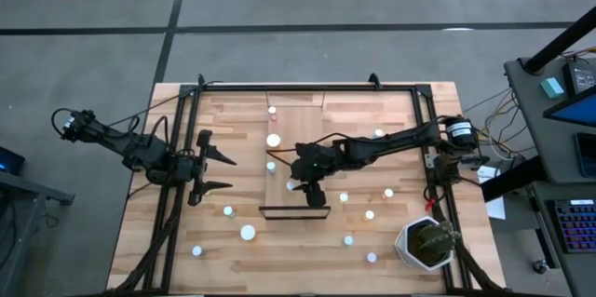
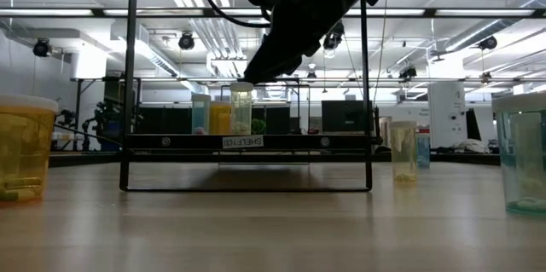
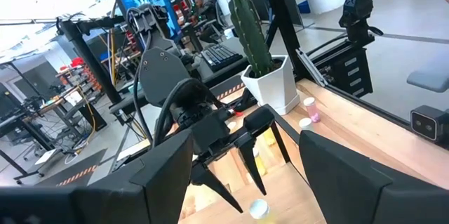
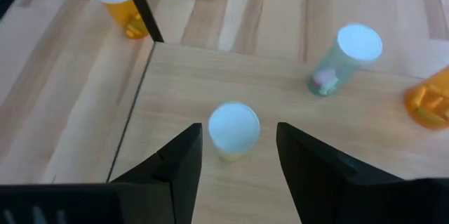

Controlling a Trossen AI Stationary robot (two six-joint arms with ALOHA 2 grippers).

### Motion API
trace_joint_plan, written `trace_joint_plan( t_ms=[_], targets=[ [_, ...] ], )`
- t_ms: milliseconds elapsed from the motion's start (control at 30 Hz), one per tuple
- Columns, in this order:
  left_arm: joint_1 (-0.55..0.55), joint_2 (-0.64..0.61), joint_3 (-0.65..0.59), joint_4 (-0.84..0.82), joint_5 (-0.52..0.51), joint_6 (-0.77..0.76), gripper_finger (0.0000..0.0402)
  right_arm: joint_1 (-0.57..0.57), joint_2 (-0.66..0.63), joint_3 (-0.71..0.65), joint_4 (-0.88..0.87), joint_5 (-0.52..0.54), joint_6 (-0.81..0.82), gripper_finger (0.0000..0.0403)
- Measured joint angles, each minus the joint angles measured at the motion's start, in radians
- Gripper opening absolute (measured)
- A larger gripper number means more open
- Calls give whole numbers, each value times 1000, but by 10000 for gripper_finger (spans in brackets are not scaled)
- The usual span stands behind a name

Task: Pick and place medicine bottles onto shelf by color
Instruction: Put the yellow pill bottle on the shelf

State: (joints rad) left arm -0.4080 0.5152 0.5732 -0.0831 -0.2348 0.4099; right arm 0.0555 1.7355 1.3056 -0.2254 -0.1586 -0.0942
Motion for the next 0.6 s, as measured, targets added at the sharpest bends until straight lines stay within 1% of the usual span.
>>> trace_joint_plan(
  t_ms=[433,600],
  targets=[
    [0,1,0,1,2,16,244,-4,0,-1,4,-2,-25,166],
    [0,0,-1,1,3,16,244,-4,40,-1,20,-2,-30,166]
  ],
)
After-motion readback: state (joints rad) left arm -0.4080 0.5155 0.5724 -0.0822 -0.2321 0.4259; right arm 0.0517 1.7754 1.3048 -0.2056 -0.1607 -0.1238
